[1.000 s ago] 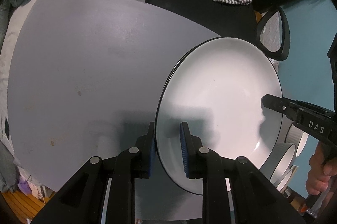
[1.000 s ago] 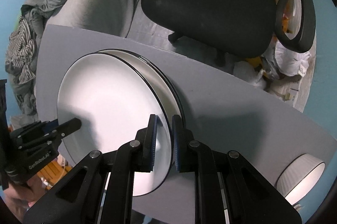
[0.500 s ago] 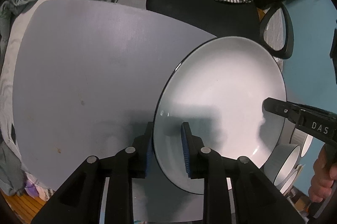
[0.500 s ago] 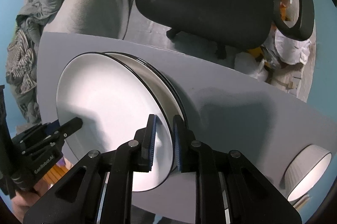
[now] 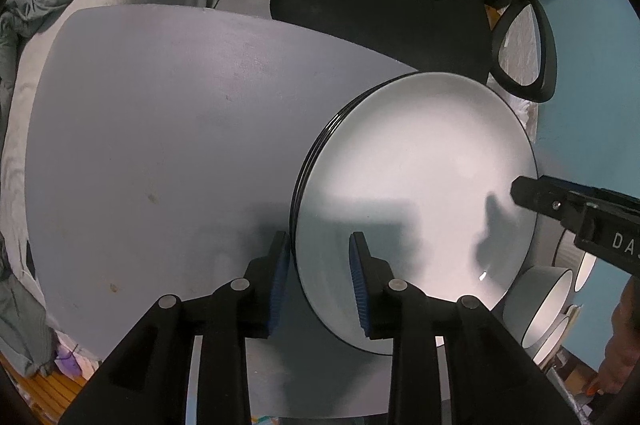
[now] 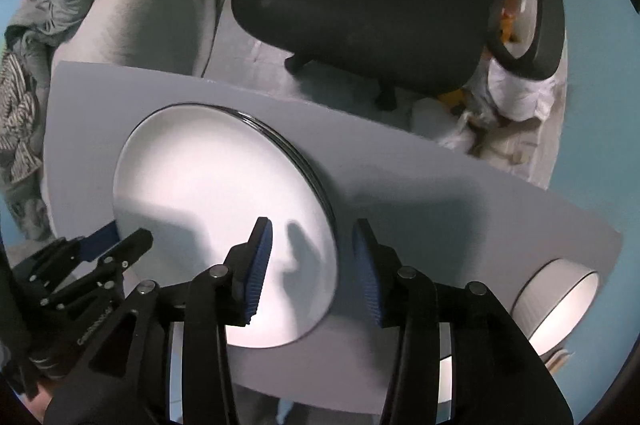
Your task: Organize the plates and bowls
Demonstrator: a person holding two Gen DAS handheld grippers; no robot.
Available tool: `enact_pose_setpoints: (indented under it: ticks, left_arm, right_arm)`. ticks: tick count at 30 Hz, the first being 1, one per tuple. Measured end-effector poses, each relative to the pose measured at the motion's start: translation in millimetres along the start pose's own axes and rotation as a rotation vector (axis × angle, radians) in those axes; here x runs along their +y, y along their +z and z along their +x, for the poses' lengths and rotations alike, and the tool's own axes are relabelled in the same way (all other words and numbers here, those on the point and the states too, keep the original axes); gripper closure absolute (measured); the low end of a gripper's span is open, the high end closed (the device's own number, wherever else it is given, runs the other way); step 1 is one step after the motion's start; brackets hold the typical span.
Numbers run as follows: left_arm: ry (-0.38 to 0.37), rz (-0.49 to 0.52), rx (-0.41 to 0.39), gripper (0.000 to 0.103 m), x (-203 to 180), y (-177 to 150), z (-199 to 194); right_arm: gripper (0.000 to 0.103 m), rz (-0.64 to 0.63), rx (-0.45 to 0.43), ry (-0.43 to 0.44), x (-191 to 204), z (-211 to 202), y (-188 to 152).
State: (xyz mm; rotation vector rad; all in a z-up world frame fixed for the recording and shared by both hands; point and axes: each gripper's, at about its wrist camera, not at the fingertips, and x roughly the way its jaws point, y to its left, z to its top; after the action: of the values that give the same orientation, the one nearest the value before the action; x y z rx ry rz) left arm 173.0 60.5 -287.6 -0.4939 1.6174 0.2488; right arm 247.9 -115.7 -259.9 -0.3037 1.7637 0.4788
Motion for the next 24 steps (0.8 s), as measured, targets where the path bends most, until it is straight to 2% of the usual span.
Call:
enact_pose_setpoints:
  ticks: [3,5,9,11,14,16,20,24]
  left_arm:
    - [0.003,0.002,-0.012,0.072,0,-1,-4]
    - [0.007,0.004,-0.031,0.065,1,-2,-9]
    - [0.031,0.005,-0.080,0.058,1,-7,-23]
    - [0.039,0.008,-0.104,0.052,0,-9,-31]
    - [0.048,0.020,-0.144,0.048,-2,-16,-43]
    - [0.051,0.029,-0.169,0.044,-5,-21,-51]
    - [0.056,0.045,-0.225,0.035,-8,-32,-66]
    - [0.069,0.060,-0.264,0.033,-10,-36,-79]
  right_arm:
    - [0.060,-0.005,0.006,-0.003,0,1,1]
    - [0.060,-0.024,-0.018,-0.036,2,-1,0]
    - [0.045,-0.038,-0.067,-0.064,8,-7,-6]
    - [0.044,-0.048,-0.088,-0.076,11,-10,-9]
    - [0.043,-0.053,-0.113,-0.079,11,-15,-13]
    - [0.039,-0.055,-0.137,-0.081,12,-21,-15]
    - [0.039,-0.060,-0.176,-0.089,15,-32,-20]
    - [0.038,-0.067,-0.217,-0.090,19,-43,-26]
